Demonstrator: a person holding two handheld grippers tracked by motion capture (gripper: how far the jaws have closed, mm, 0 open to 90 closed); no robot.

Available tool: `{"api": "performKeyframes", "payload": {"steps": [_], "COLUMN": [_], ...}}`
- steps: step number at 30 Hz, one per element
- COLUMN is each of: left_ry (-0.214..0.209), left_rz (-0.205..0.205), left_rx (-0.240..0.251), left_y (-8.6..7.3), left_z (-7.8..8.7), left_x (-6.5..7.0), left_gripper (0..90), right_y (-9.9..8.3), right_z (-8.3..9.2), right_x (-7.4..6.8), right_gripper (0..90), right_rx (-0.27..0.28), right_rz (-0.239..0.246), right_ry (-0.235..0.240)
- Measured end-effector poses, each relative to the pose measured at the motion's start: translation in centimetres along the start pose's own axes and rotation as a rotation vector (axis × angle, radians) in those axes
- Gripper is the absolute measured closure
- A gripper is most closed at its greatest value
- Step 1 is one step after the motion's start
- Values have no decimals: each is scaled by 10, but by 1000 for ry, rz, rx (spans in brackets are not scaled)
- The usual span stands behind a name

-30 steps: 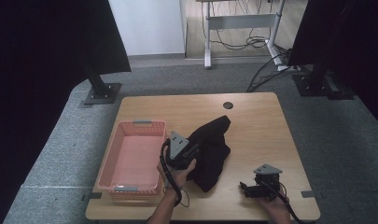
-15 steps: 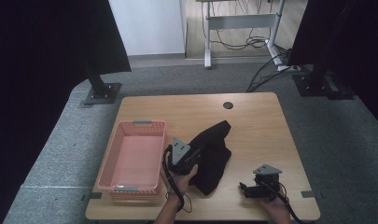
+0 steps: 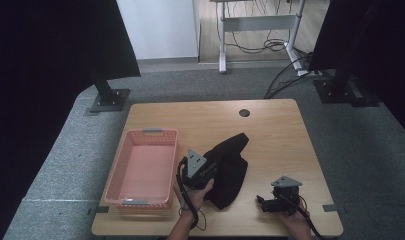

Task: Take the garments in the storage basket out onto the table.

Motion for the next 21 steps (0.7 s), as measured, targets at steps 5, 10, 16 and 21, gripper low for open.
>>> {"api": "performKeyframes", "payload": {"steps": [5, 10, 16, 21], "left_ry": [-1, -4, -16, -40], "left_rz": [5, 11, 24, 17], "left_rx": [-18, -15, -21, -44], "left_y": [-10, -13, -13, -9], "left_z": [-4, -4, -6, -5], "left_x": [2, 2, -2, -5], "left_gripper": [688, 670, 603, 481], "right_y": [0, 0, 0, 0], "right_z": [0, 0, 0, 0], "right_x": [0, 0, 0, 0], "right_gripper": [10, 10, 10, 10], "right_rx": [0, -1, 0, 0], "right_rz": [0, 0, 2, 2], "right_ry": [0, 1, 0, 1]}}
Point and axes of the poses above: each handheld gripper's, and its own axes: z roughly backward along the jaws, y roughly out of its top, x roughly to its right, the point moved 3 cm from there along -z, roughly forward along the jaws
